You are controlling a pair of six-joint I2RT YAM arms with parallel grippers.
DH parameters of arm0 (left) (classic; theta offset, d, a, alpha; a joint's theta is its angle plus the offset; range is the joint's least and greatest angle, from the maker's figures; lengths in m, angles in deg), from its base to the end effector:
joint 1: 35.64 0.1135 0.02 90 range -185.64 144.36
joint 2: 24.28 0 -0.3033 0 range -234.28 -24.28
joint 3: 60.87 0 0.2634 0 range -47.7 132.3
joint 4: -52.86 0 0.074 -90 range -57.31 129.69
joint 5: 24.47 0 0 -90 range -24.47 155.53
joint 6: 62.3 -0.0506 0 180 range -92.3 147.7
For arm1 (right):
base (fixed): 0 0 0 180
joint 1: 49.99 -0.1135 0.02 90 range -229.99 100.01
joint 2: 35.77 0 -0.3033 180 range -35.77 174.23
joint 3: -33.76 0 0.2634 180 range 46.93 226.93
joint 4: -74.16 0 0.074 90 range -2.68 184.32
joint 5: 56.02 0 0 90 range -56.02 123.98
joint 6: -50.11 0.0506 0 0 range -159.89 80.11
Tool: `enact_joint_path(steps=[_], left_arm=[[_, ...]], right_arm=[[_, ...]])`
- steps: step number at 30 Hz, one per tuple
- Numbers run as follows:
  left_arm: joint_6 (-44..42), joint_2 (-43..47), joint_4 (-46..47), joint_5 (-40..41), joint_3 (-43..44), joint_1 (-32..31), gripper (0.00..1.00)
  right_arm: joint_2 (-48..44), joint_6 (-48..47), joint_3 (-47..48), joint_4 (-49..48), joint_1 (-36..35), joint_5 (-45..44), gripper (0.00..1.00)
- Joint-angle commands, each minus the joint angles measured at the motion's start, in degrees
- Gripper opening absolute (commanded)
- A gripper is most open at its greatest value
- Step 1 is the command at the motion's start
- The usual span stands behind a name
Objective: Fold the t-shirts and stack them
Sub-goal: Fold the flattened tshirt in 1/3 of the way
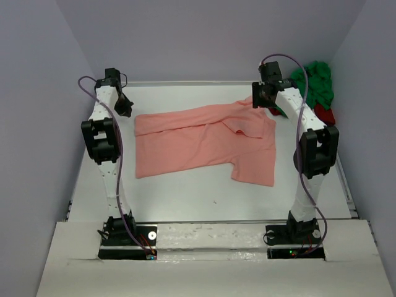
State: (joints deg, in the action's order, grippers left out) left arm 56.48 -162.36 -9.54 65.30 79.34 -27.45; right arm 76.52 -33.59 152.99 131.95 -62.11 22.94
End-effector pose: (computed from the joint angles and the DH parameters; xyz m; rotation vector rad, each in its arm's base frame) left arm 0.5649 0.0811 0.2177 -0.8321 2.4936 -0.1299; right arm 0.4660 0.0902 0.3301 -0.0401 2.4378 -0.0938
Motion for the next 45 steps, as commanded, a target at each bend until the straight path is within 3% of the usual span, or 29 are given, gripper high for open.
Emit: enact_joint_path(steps=[1, 2, 5, 9, 14, 18, 22, 24, 27, 35, 45], left_arm=[[-0.12, 15.11, 3.96, 0.76, -4.07, -4.31, 0.0], [-0.3, 17.65, 5.54, 0.5, -6.69, -6.06, 0.0], [-1.79, 20.04, 6.96, -1.61, -9.35, -7.83, 0.0], [-1.97, 18.2, 6.96, -5.03, -12.25, -10.91, 0.0], [-1.53, 13.99, 9.33, -9.96, -15.25, -11.08, 0.0], [-1.7, 10.73, 9.59, -12.95, -14.37, -11.0, 0.0], [-1.88, 9.67, 10.82, -14.71, -15.68, -11.09, 0.0], [-1.88, 9.94, 12.4, -15.15, -17.61, -11.17, 0.0], [-2.23, 9.76, 13.28, -15.59, -19.02, -11.17, 0.0], [-2.67, 8.62, 12.67, -14.36, -19.03, -12.31, 0.0], [-2.93, 7.56, 12.58, -13.39, -19.2, -13.9, 0.0]], right_arm=[[7.92, -3.41, 10.89, 2.39, 0.77, -0.99, 0.56], [12.21, -3.14, 17.8, 3.71, 0.78, 0.05, 0.56], [18.03, -3.49, 26.8, 7.05, 1.92, 2.51, 0.57], [26.74, -3.32, 40.18, 9.96, 2.98, 6.12, 0.56], [28.42, -4.54, 39.93, 7.59, 4.56, 7.88, 0.48], [28.6, -5.69, 37.56, 4.78, 5.62, 9.38, 0.49], [29.56, -7.89, 37.9, 3.46, 7.81, 12.35, 0.57], [30.0, -8.59, 37.38, 1.45, 8.42, 13.76, 0.67], [30.35, -9.29, 36.24, -0.76, 9.04, 15.35, 0.71], [33.08, -10.61, 32.9, -8.75, 9.04, 19.39, 0.63], [37.39, -9.73, 35.97, -10.25, 9.04, 20.72, 0.51]])
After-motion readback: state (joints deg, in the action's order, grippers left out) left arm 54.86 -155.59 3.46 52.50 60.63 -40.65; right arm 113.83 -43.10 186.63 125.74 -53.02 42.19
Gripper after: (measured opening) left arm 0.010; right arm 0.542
